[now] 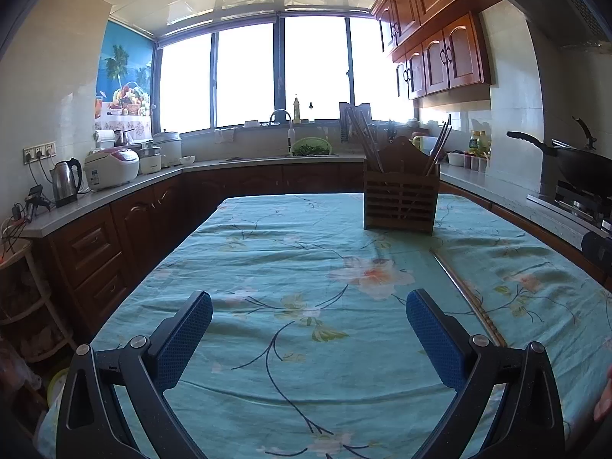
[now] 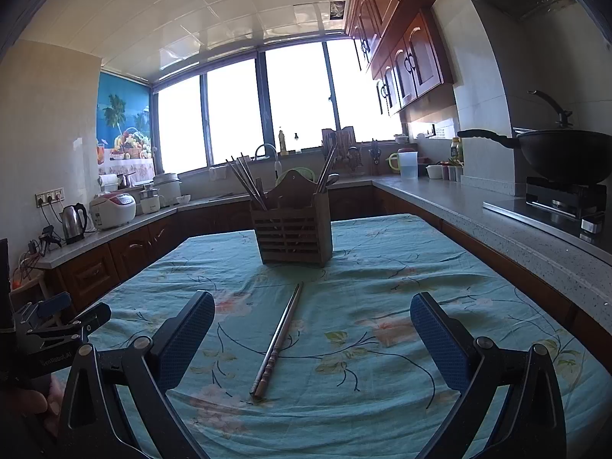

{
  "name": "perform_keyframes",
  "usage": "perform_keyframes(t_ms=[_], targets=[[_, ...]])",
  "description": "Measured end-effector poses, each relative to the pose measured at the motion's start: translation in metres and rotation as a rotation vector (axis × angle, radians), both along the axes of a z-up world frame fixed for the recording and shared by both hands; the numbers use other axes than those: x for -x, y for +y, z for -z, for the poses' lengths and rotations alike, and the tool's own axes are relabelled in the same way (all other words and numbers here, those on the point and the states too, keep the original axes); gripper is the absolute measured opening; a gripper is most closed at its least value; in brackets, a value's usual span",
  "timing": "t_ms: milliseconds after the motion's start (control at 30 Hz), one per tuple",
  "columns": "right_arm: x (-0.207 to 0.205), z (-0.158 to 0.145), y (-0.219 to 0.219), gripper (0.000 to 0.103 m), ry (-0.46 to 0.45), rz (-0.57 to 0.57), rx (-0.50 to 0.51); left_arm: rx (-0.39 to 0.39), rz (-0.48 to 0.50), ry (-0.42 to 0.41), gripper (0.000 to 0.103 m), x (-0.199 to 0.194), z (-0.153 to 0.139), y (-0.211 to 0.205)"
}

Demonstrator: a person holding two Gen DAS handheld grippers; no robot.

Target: Organize utensils

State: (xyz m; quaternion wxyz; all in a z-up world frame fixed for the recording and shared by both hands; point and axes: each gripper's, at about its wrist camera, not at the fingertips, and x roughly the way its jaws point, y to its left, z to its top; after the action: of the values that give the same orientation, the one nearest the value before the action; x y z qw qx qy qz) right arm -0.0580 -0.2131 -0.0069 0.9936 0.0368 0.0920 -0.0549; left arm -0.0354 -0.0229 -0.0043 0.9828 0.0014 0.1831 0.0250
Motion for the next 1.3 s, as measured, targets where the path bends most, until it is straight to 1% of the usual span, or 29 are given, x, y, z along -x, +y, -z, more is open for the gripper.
perform_keyframes(t_ms=[1300], targets=[[0.0,-0.006,0.006,0.103,-0.007,-0.012,-0.014,0.002,0.009,0.018,0.102,-0.005,-0.001,-0.012]])
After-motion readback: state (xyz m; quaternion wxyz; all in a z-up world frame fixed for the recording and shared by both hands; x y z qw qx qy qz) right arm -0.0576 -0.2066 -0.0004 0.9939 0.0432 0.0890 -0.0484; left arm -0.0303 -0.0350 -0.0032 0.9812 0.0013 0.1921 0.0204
